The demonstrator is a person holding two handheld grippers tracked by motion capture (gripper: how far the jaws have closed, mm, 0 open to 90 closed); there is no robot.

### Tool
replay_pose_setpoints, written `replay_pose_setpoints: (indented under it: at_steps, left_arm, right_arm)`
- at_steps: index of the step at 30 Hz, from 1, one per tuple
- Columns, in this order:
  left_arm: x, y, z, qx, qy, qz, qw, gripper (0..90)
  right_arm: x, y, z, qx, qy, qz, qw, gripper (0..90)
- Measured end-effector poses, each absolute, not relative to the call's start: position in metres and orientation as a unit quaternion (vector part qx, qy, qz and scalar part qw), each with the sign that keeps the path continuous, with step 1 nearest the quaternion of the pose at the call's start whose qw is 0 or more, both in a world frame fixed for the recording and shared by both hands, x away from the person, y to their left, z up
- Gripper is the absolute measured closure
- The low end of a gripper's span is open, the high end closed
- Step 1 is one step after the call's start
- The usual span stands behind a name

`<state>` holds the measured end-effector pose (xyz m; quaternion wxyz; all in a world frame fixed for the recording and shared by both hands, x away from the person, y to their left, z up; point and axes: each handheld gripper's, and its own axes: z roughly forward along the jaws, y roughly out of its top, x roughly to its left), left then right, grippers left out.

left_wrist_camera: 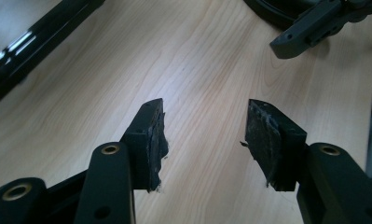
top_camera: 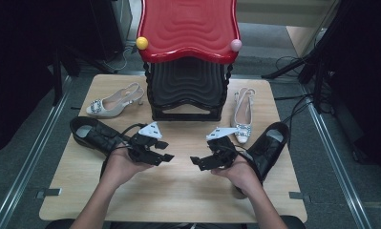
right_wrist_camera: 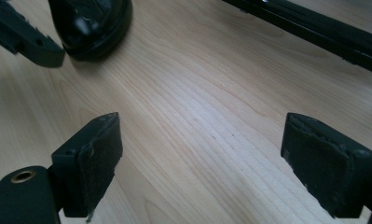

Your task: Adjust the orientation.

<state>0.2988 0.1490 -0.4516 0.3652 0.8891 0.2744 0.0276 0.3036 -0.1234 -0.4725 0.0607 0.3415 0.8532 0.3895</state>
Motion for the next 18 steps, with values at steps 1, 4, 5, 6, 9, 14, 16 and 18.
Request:
replay_pose_setpoints:
  at_steps: [1,4,5,6,9,14,16,18]
  left_arm:
    - [0.299,0.154,-0.452,0.888,0.280,0.016,0.364,47.7]
    - [0.301,0.166,-0.453,0.877,0.302,0.010,0.374,49.4]
    - [0.301,0.168,-0.454,0.873,0.309,0.007,0.377,49.3]
    - [0.302,0.170,-0.456,0.873,0.316,0.007,0.372,48.6]
    - [0.302,0.175,-0.460,0.876,0.333,0.006,0.348,46.1]
    - [0.301,0.180,-0.459,0.873,0.340,0.003,0.350,45.4]
    - [0.303,0.181,-0.460,0.870,0.348,0.000,0.348,45.0]
    - [0.303,0.183,-0.460,0.870,0.353,0.000,0.344,45.0]
  right_arm:
    - [0.303,-0.125,-0.474,0.343,0.851,0.394,0.054,12.6]
    - [0.301,-0.130,-0.480,0.346,0.847,0.402,0.045,15.4]
    - [0.301,-0.133,-0.480,0.349,0.843,0.407,0.053,20.6]
    - [0.300,-0.136,-0.480,0.354,0.834,0.419,0.064,26.3]
    - [0.299,-0.142,-0.483,0.370,0.823,0.428,0.050,28.3]
    - [0.299,-0.134,-0.494,0.361,0.848,0.387,0.038,26.6]
    - [0.298,-0.130,-0.497,0.350,0.856,0.379,0.037,29.0]
    - [0.296,-0.127,-0.499,0.337,0.865,0.370,0.045,29.9]
